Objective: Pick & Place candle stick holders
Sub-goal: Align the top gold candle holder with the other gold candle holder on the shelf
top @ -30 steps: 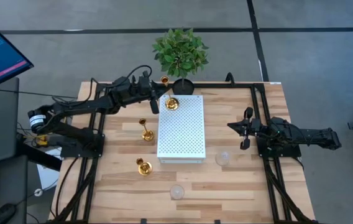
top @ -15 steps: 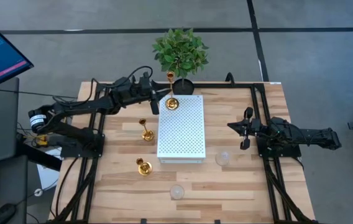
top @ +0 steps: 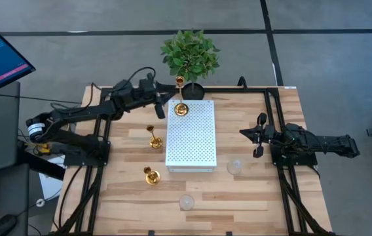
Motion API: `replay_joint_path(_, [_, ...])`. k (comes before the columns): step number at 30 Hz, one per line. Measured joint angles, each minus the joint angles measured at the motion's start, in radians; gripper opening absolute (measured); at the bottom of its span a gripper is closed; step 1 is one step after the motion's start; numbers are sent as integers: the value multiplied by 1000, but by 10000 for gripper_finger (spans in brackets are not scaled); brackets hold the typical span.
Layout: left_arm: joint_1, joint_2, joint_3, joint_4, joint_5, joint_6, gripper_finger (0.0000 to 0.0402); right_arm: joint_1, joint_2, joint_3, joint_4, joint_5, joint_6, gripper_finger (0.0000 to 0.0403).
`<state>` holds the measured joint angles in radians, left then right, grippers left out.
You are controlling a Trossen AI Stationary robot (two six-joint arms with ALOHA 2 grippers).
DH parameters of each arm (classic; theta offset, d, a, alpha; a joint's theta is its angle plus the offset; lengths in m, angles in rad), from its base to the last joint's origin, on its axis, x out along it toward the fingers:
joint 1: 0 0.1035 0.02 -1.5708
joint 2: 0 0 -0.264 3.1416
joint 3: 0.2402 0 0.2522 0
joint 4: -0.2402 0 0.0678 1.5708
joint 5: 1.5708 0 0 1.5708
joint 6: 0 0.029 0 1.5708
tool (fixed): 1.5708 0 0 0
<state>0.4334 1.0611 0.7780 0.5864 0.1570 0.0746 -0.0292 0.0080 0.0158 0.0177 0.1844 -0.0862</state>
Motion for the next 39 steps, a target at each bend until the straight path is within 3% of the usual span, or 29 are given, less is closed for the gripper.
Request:
replay_joint_path(11, [-1,-239,-15,-226,1,51,109,0,0,0,0,0,0,0])
replay_joint_path(18, [-1,-359,-73,-339,14,52,83,0,0,0,0,-1,0,0])
replay_joint_path(30, [-1,-529,-240,-430,216,49,6,0,0,0,0,-1,0,0])
replay_joint_path(39, [-1,-637,-345,-443,345,47,5,0,0,0,0,-1,35,0])
